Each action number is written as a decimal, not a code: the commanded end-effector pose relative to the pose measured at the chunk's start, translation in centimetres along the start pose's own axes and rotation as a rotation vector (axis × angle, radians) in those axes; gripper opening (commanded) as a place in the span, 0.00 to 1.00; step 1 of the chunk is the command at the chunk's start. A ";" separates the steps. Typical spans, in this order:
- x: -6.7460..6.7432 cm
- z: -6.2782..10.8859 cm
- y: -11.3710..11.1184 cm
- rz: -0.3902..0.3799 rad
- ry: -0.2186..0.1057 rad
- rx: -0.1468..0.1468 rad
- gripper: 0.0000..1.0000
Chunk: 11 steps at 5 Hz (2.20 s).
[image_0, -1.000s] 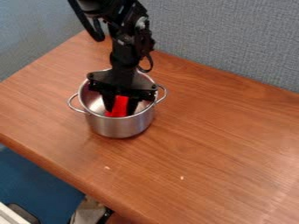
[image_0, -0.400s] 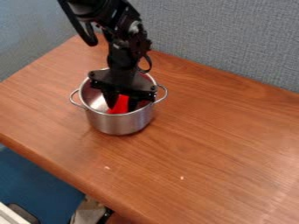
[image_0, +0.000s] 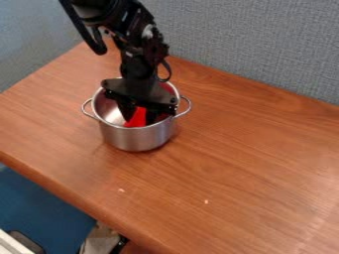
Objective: Move the red object from the metal pot to the table
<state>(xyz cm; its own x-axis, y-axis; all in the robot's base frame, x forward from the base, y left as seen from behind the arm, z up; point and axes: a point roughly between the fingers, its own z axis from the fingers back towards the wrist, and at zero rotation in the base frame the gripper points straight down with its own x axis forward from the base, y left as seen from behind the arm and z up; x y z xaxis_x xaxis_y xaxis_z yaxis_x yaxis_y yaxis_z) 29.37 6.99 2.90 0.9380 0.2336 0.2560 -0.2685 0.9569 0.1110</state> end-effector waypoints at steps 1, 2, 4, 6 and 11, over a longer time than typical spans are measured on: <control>-1.7 -0.7 1.1 -0.005 0.068 0.023 0.00; -1.9 0.2 2.0 0.009 0.073 0.043 0.00; -1.8 1.5 3.3 0.025 0.074 0.072 0.00; -2.2 5.6 3.4 -0.015 0.042 0.070 0.00; -6.1 5.9 -2.0 0.279 0.074 0.095 0.00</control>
<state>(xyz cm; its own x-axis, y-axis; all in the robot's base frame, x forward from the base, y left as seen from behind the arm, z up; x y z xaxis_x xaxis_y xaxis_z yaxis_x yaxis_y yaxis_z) 22.50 2.68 5.90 0.8449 0.5030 0.1821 -0.5294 0.8352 0.1490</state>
